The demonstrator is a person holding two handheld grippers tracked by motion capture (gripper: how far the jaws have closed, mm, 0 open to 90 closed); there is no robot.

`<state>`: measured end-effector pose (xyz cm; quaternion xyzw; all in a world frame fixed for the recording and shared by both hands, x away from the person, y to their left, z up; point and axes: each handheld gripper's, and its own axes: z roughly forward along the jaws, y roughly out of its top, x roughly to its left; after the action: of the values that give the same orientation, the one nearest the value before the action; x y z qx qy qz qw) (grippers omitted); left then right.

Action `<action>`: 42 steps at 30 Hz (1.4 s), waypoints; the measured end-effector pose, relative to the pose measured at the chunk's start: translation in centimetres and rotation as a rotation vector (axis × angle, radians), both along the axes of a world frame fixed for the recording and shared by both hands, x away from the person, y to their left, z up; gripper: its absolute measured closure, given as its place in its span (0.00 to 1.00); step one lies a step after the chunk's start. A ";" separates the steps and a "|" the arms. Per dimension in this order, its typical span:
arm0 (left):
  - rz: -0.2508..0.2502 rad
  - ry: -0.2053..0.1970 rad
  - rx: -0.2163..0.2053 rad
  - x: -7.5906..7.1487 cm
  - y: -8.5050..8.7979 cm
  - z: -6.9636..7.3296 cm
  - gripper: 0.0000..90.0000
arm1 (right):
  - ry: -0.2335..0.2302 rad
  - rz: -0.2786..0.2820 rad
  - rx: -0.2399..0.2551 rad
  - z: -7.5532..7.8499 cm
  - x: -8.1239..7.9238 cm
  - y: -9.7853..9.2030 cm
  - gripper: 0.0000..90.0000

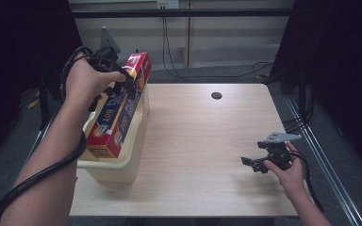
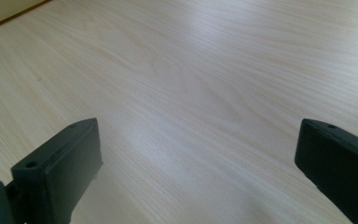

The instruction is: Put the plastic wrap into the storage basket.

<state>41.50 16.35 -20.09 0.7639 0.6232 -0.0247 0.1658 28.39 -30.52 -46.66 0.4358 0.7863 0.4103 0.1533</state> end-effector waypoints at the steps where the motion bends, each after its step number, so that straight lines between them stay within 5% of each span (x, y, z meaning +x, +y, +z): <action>1: 0.005 -0.003 0.004 0.0 0.1 0.0 0.45 | 0.000 0.000 0.000 0.0 0.0 0.0 0.00; 27: 0.072 -0.006 0.037 -0.1 3.1 -0.8 0.45 | 0.000 -0.007 -0.004 0.0 0.0 0.0 0.00; 42: 0.073 0.030 0.054 -0.1 3.7 -3.3 0.45 | 0.002 -0.009 -0.005 0.0 -0.1 0.0 0.00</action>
<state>41.43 20.01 -23.44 0.7443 0.6536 -0.0129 0.1366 28.29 -30.47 -46.64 0.4392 0.7856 0.4072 0.1554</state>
